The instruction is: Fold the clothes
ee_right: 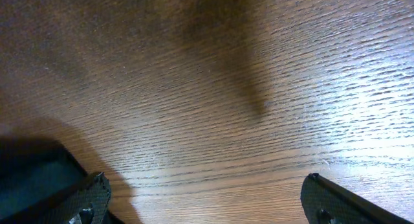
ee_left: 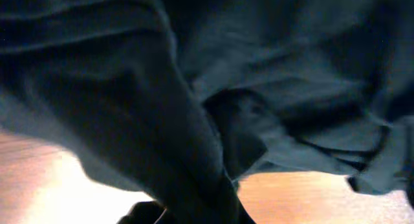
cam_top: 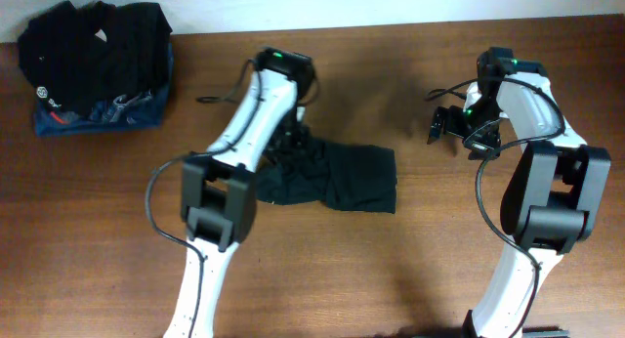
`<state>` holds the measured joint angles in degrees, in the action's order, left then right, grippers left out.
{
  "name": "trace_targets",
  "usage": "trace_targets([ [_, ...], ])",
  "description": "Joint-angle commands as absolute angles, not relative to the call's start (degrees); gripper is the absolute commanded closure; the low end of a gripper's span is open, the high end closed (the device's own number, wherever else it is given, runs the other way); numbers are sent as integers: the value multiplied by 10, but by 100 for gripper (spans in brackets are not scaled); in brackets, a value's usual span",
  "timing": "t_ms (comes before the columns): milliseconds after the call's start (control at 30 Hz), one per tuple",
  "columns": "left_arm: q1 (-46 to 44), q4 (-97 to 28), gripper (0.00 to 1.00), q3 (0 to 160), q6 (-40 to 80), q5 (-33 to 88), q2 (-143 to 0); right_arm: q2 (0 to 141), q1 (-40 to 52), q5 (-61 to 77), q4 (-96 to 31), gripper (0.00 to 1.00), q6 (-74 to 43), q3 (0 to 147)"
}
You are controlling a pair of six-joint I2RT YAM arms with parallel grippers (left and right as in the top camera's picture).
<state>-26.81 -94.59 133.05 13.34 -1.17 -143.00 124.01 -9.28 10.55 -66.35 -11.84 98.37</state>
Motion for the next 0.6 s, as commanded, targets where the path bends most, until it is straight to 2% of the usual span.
trace_targets([
  [0,-326,-940,99,1344,167,-50,-1434,1233,-90,105,-664,1,-121,981],
  [267,-401,-914,99,1361,171,-58,-1434,1233,-90,105,-656,1,-121,957],
  [567,-423,-903,99,1379,171,-59,-1434,1233,-91,128,-635,1,-121,934],
])
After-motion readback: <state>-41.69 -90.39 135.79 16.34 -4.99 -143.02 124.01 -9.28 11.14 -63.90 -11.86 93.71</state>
